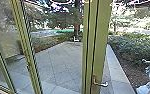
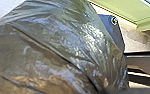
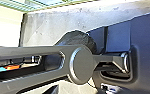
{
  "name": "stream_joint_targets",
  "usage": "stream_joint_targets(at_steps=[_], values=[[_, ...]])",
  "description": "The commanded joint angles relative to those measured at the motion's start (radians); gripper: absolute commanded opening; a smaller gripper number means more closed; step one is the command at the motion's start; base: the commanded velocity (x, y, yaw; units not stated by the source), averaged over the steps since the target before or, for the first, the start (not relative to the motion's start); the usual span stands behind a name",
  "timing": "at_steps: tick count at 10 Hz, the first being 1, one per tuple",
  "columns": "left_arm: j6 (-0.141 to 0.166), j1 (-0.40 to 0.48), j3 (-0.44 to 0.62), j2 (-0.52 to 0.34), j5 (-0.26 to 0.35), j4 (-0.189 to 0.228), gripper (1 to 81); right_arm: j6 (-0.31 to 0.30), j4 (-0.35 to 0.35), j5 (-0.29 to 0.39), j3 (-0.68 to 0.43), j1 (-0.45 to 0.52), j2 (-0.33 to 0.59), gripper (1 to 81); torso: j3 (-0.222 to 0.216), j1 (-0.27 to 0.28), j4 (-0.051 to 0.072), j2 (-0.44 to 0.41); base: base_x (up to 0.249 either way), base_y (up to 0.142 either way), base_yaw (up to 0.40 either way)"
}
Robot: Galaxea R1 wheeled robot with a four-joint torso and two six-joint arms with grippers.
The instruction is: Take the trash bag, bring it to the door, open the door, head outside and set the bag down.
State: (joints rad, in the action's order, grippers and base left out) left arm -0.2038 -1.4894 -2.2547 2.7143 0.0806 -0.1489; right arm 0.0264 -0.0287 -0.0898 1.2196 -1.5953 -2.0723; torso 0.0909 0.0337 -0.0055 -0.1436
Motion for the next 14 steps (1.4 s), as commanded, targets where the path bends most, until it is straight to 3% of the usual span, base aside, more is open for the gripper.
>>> stream_joint_targets(at_steps=[1,3,7,10,12,14], values=[[0.003,0.060,0.012,-0.016,0.062,-0.011,1.0,0.009,-0.010,-0.005,-0.226,0.066,0.216,81.1,0.000,0.000,0.000,0.000,0.000,0.000,0.000],[0.003,0.062,0.012,-0.014,0.060,-0.011,1.0,0.004,-0.023,-0.001,-0.313,0.137,0.301,81.1,0.000,0.000,0.000,0.000,0.000,0.000,0.000],[0.003,0.062,0.012,-0.007,0.059,-0.012,1.0,0.003,-0.149,-0.001,-0.436,0.249,0.449,81.1,0.000,0.000,0.000,0.000,0.000,0.000,0.000],[0.003,0.060,0.011,0.000,0.059,-0.012,1.0,0.000,-0.316,0.083,-0.471,0.433,0.536,81.1,0.000,0.000,0.000,0.000,0.000,0.000,0.000],[0.003,0.060,0.010,0.006,0.057,-0.012,1.0,0.000,-0.465,0.120,-0.494,0.542,0.579,81.1,0.000,0.000,0.000,0.000,0.000,0.000,0.000],[0.003,0.060,0.010,0.010,0.057,-0.012,1.0,-0.002,-0.572,0.214,-0.479,0.690,0.581,81.1,0.000,0.000,0.000,0.000,0.000,0.000,0.000]])
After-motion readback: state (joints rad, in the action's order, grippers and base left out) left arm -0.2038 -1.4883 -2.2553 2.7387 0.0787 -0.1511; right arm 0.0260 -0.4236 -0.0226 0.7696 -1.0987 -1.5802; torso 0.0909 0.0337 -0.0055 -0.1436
